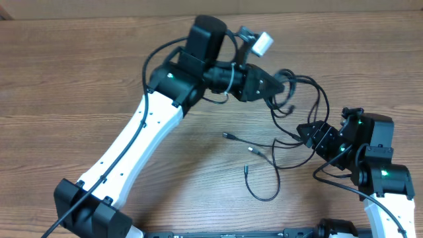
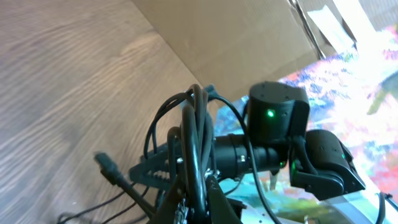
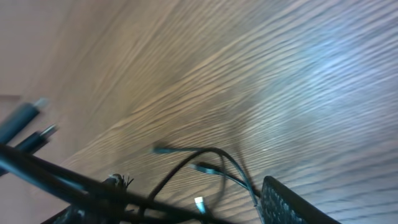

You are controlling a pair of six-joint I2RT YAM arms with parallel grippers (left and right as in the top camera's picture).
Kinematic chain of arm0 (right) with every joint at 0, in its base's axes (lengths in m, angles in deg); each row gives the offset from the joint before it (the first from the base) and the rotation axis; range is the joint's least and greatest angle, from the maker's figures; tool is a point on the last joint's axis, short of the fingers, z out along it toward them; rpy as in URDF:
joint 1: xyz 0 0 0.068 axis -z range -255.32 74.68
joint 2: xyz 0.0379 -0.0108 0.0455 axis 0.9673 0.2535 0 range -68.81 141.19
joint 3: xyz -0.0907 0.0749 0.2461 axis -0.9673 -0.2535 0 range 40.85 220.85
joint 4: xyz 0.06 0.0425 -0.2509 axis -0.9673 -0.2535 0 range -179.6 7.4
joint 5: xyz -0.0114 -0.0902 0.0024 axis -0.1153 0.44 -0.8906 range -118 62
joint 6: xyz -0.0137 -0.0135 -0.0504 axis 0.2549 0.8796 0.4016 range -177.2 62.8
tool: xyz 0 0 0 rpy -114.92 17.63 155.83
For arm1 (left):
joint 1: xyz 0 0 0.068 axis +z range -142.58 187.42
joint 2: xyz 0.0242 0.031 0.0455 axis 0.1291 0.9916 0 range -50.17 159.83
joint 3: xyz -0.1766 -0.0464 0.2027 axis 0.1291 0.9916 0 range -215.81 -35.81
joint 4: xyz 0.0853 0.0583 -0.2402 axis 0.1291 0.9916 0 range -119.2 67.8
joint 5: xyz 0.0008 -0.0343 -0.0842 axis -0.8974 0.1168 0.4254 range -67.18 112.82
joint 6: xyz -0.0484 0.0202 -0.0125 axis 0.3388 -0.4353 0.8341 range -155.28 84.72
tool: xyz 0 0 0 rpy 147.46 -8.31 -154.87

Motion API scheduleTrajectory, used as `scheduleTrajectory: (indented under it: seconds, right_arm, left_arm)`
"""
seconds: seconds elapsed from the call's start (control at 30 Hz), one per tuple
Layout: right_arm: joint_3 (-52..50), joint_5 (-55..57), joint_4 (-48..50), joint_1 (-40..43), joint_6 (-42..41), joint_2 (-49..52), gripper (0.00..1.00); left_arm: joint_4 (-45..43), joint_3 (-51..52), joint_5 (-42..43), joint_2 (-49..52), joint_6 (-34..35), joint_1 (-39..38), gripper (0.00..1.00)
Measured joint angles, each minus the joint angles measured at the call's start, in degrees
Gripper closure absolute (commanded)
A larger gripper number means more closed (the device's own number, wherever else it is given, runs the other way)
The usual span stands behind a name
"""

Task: Untangle cables

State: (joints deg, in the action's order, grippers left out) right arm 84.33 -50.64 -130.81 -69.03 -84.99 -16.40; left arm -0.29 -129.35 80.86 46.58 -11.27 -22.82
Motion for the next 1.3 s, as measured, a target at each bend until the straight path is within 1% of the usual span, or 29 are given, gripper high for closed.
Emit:
scheduleTrajectory:
  seconds: [0.03,0.07,0.13,0.37,0.43,0.53,0.6,0.67,0.77,0.87,0.9,0.93,1.13,1.3]
  right_arm:
    - [0.0,1.1,-0.5,0.0,0.1,0.0,0.27]
    - [0.0,2.7,-1.2,0.0,0.1,0.0,0.26]
    - [0.0,5.0,-2.1,0.0,0.2,0.0,0.20]
    - [0.0,12.1,-5.0,0.0,0.4,0.0,0.16]
    - [0.0,12.9,-5.0,0.0,0.4,0.0,0.12]
    - [0.0,13.6,-5.2,0.0,0.4,0.0,0.03]
    - [0.0,13.1,-5.0,0.0,0.5,0.0,0.01]
    - [0.0,10.6,-3.2,0.0,1.9,0.0,0.00]
    - [0.0,2.2,0.3,0.0,8.0,0.0,0.00]
    - [0.0,-8.2,1.1,0.0,15.8,0.0,0.00]
    - [0.0,-8.7,1.1,0.0,16.2,0.0,0.00]
    - [0.0,-10.8,1.0,0.0,17.9,0.0,0.00]
    - [0.0,-15.7,1.0,0.0,21.8,0.0,0.00]
    - [0.0,-21.7,1.1,0.1,26.7,0.0,0.00]
  left_arm:
    - [0.6,0.0,0.1,0.0,-0.3,0.7,0.96]
    - [2.0,0.0,0.2,0.0,-1.0,1.6,0.96]
    - [5.2,-0.1,0.3,0.0,-2.9,2.6,0.96]
    - [9.3,-0.1,-0.2,0.0,-6.7,4.1,0.96]
    - [10.6,-0.2,-0.7,0.0,-8.2,4.4,0.96]
    - [15.3,-0.2,-5.4,0.0,-10.8,4.5,0.96]
    - [18.1,-0.3,-10.3,0.0,-12.3,4.5,0.96]
    - [20.1,-0.3,-15.1,0.0,-14.2,4.5,0.96]
    - [22.1,-0.3,-21.8,0.0,-17.9,4.5,0.96]
    - [24.7,-0.3,-25.4,0.0,-21.4,4.5,0.96]
    - [25.7,-0.3,-26.3,0.0,-23.2,4.5,0.96]
    - [26.3,-0.3,-26.9,0.0,-24.7,4.5,0.96]
    - [29.9,-0.3,-28.4,0.0,-32.7,4.5,0.96]
    - [36.5,-0.3,-28.6,0.0,-42.8,4.3,0.96]
